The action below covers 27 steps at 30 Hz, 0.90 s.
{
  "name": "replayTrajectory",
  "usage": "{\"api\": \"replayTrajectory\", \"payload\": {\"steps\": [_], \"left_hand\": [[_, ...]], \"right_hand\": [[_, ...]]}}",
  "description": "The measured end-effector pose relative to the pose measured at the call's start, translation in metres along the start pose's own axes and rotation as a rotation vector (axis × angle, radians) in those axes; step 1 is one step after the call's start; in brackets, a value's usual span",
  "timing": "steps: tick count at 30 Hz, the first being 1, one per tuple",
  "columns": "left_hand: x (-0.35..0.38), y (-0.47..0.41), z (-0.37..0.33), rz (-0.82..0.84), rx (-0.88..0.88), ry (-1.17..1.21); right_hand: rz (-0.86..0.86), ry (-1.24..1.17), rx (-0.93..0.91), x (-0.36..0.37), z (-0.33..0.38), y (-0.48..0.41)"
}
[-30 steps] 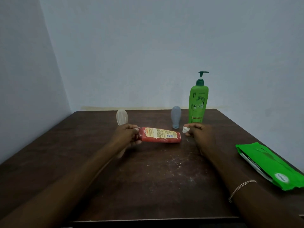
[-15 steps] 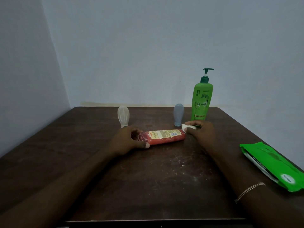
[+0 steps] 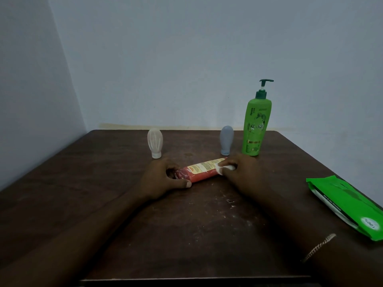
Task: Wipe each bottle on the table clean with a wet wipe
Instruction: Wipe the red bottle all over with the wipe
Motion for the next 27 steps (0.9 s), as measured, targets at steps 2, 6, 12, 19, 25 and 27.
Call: {"api": "replayTrajectory", "payload": {"steps": [2, 6, 12, 19, 25, 27], "left_hand": [[-0.001, 0.0, -0.001, -0.008, 0.01, -0.007], [0.0, 0.0, 0.0, -0.017, 0.02, -0.027], [-0.001, 0.0, -0.002, -0.019, 0.038, -0.017], [-0.003, 0.003, -0.007, -0.056, 0.06, -0.005], [-0.002, 0.003, -0.01, -0.042, 0.082, -0.002], [-0.001, 0.002, -0.01, -0.026, 0.071, -0.008]], "right_hand": [[-0.015, 0.0, -0.032, 0.004, 0.003, 0.0], [-0.072, -0.026, 0.142, -0.011, -0.021, -0.008], [0.06, 0.01, -0.154, 0.019, 0.032, 0.017], [0.008, -0.041, -0.17, 0.016, 0.037, 0.023], [0.001, -0.05, -0.188, 0.02, 0.041, 0.02], [-0.051, -0.034, -0.142, 0.014, 0.034, 0.016]]}}
Point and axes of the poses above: each hand's wrist, its own y-axis away from the middle knuckle, its own x-axis out of the palm, z = x × y, the point moved 7 cm from there along -y, towards the middle knuckle, and after that the axes turned 14 degrees about x, right-handed, at the moved point
